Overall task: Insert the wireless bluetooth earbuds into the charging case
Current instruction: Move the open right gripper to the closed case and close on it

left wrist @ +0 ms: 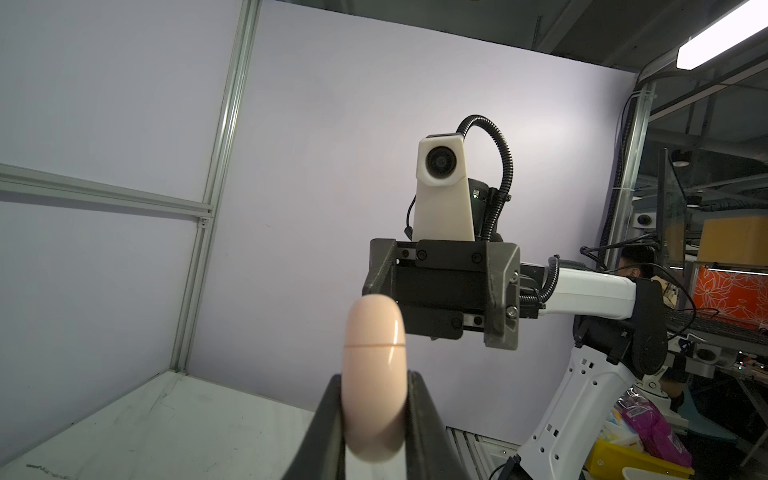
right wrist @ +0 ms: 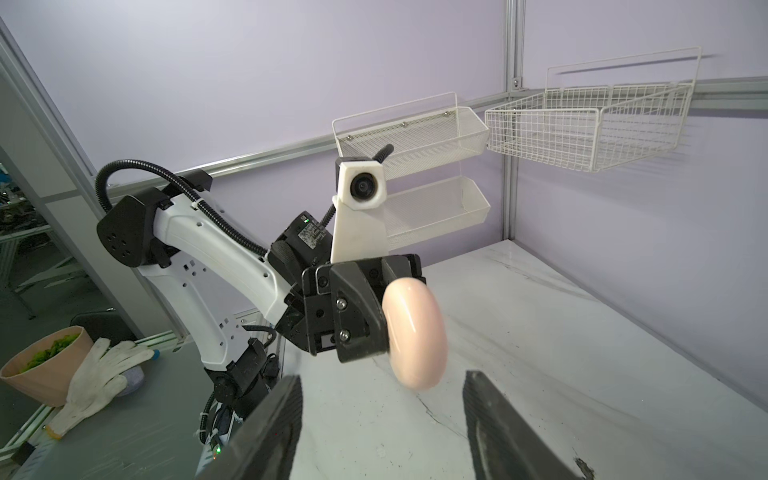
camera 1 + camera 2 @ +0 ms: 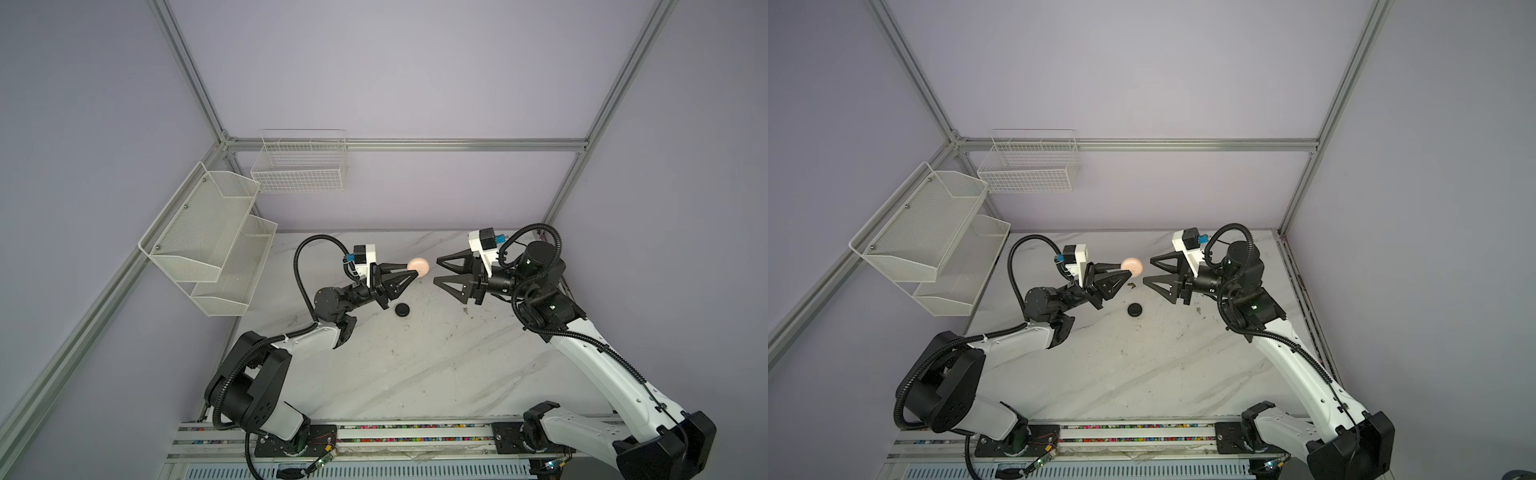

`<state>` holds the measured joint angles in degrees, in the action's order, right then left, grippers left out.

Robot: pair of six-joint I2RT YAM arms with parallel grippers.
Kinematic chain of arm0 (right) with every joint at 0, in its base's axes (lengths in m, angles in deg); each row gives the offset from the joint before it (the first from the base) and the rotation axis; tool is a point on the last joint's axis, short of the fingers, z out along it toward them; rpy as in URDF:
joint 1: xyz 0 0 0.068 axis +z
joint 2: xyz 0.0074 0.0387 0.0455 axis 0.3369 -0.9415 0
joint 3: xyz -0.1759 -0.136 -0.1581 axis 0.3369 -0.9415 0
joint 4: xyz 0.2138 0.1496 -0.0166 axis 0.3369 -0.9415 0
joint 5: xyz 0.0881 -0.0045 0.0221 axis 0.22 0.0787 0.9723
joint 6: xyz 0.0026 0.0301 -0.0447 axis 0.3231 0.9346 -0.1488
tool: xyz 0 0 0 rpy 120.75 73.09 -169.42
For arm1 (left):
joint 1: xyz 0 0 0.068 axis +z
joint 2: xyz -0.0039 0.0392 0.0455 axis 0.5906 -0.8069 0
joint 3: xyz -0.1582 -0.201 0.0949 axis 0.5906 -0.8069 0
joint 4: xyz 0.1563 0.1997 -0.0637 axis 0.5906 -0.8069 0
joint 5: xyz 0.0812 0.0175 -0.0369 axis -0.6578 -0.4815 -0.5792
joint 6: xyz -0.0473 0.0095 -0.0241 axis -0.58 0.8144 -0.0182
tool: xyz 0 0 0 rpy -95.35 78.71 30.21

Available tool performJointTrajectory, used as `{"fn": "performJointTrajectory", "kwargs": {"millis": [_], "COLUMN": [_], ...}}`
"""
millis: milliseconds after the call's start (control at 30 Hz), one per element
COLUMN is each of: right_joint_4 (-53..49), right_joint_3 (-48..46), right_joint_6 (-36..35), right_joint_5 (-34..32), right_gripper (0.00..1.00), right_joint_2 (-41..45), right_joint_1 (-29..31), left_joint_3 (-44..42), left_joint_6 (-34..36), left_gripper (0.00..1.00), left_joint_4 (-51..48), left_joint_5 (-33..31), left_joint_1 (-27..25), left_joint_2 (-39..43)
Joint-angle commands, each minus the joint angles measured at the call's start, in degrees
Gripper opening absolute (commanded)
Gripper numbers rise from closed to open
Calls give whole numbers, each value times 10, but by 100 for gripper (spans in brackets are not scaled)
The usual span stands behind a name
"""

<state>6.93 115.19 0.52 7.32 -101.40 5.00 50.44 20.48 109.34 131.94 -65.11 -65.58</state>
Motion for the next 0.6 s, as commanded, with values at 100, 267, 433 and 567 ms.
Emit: {"fn": "performJointTrajectory", "kwargs": {"millis": [100, 267, 433, 567], "right_joint_4": [120, 137, 163, 170], "right_joint_3": [-10, -4, -9, -9], "right_joint_6": [53, 63, 79, 81], "right_joint_5": [38, 45, 55, 57], "right_gripper": [61, 59, 59, 58], "right_joint_2": [-16, -37, -55, -65], "right_joint_1": [-3, -2, 4, 8], "left_joint_3": [16, 17, 19, 23], "left_joint_6": [-9, -8, -6, -6], "left_gripper": [0, 0, 0, 0], "left_joint_4": [30, 29, 29, 29], "left_joint_5": [-3, -3, -5, -4], "left_joint_1": [-2, -5, -7, -8], "left_joint_2": [-2, -2, -4, -6]}}
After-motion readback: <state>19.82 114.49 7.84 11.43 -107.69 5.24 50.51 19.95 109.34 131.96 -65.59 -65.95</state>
